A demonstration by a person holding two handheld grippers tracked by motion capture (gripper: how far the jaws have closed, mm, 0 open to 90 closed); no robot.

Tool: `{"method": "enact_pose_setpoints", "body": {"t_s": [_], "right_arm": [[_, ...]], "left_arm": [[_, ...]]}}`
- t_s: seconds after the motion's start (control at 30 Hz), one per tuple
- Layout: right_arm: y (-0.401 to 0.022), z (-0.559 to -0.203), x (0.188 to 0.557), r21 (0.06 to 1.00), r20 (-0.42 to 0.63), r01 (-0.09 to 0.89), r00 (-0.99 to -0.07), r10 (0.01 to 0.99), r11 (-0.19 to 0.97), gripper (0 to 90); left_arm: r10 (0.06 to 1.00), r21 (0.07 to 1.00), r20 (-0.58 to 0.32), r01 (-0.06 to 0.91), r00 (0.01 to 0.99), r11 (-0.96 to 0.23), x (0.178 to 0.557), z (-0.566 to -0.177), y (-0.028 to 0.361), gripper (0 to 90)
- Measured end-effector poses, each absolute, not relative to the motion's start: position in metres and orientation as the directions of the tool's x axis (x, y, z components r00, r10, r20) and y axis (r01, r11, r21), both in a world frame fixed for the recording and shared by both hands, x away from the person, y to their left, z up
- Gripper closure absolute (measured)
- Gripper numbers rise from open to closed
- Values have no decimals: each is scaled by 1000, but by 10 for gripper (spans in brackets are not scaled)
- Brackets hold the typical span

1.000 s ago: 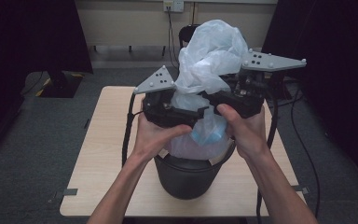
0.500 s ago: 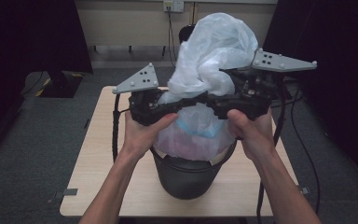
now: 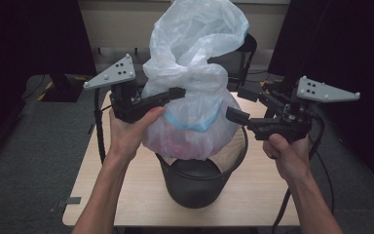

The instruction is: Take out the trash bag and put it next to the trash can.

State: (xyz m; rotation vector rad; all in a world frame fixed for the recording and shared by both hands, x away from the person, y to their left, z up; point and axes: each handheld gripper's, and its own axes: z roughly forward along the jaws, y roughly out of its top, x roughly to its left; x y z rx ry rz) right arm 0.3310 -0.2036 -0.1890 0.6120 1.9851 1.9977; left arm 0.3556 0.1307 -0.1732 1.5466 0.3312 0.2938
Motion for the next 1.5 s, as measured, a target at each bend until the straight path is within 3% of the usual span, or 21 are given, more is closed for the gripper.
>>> {"method": "enact_pose_setpoints", "body": {"t_s": [0.03, 0.1, 0.33, 0.63, 0.77, 0.8, 0.87, 0.9, 0.93, 1.0, 1.03, 1.1, 1.27, 1.37, 1.5], "right_arm": [[-205, -194, 333, 993, 116, 113, -877, 467, -34, 290], [-207, -203, 336, 993, 116, 119, -871, 478, -23, 426], [-208, -223, 343, 991, 127, 128, -853, 507, -34, 515], [-202, -236, 353, 987, 153, 160, -845, 513, -30, 467], [-196, -240, 362, 982, 155, 189, -838, 524, 10, 395], [-194, -241, 364, 981, 155, 195, -829, 537, 17, 426], [-189, -242, 367, 980, 135, 192, -839, 527, 53, 676], [-189, -242, 367, 980, 135, 192, -839, 527, 53, 676], [-186, -242, 368, 979, 129, 192, -845, 520, 69, 771], [-183, -242, 369, 977, 133, 199, -848, 512, 77, 806], [-182, -241, 369, 977, 138, 203, -847, 514, 72, 801], [-183, -242, 369, 977, 146, 204, -842, 520, 56, 702], [-193, -243, 366, 979, 151, 201, -838, 524, 40, 635], [-199, -245, 363, 980, 148, 198, -836, 529, 38, 634], [-208, -250, 361, 980, 141, 195, -835, 533, 47, 697]], "left_arm": [[389, 1000, -20, 18, 921, 9, 355, -172, 131, 899], [389, 1000, -17, 14, 921, 11, 354, -168, 133, 899], [404, 999, -11, -3, 915, 35, 352, -163, 144, 899], [434, 999, -21, -3, 901, 54, 352, -161, 163, 899], [459, 999, -15, -9, 888, 50, 353, -162, 168, 899], [465, 999, -20, -5, 885, 52, 353, -163, 170, 898], [464, 998, -29, 3, 885, 56, 355, -165, 174, 899], [470, 998, -32, 6, 882, 57, 356, -166, 176, 899], [477, 998, -31, 6, 878, 55, 356, -167, 177, 899], [491, 999, -30, 5, 870, 52, 357, -168, 181, 899], [496, 998, -37, 9, 868, 59, 357, -169, 183, 899], [505, 998, -42, 11, 862, 64, 358, -169, 189, 899], [533, 996, -54, 11, 844, 83, 360, -169, 206, 899], [555, 996, -57, 13, 830, 83, 361, -172, 215, 899], [586, 995, -80, 29, 806, 97, 365, -179, 230, 899]]}}
